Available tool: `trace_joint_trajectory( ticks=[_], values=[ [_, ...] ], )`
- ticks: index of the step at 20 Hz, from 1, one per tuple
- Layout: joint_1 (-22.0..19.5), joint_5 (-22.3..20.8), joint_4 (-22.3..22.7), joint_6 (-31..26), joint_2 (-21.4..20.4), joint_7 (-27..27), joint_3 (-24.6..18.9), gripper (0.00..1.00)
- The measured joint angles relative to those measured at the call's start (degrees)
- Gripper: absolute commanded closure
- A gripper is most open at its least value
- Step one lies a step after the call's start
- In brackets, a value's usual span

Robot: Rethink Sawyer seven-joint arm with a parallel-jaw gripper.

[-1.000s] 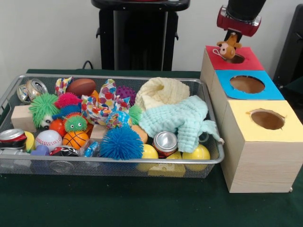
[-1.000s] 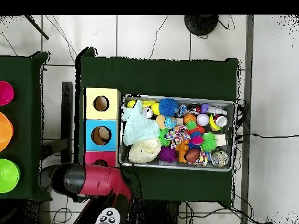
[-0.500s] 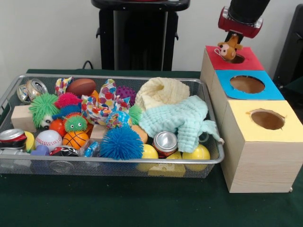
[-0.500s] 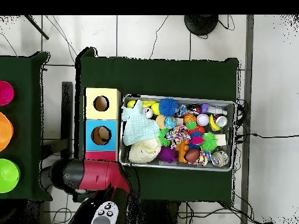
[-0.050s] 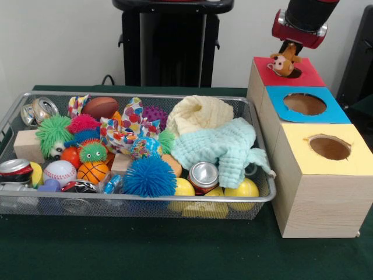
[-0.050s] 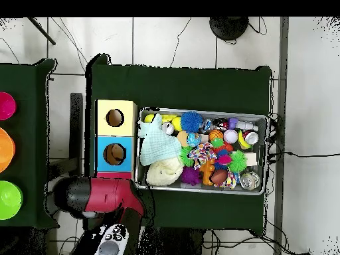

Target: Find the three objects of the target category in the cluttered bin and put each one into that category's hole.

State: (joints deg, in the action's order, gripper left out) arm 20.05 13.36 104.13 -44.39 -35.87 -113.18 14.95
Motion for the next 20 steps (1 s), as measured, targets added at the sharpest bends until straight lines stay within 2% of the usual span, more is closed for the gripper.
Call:
trace_joint_trajectory(
  ticks=[8,17,20],
  values=[
    [0.3,0.0,-4.3,0.7,2.3,0.0,-0.2,1.00],
    [-0.5,0.0,-4.3,0.8,3.8,0.0,-0.9,1.00],
    [-2.1,0.0,-3.6,1.3,4.1,0.0,-2.5,1.00]
  ],
)
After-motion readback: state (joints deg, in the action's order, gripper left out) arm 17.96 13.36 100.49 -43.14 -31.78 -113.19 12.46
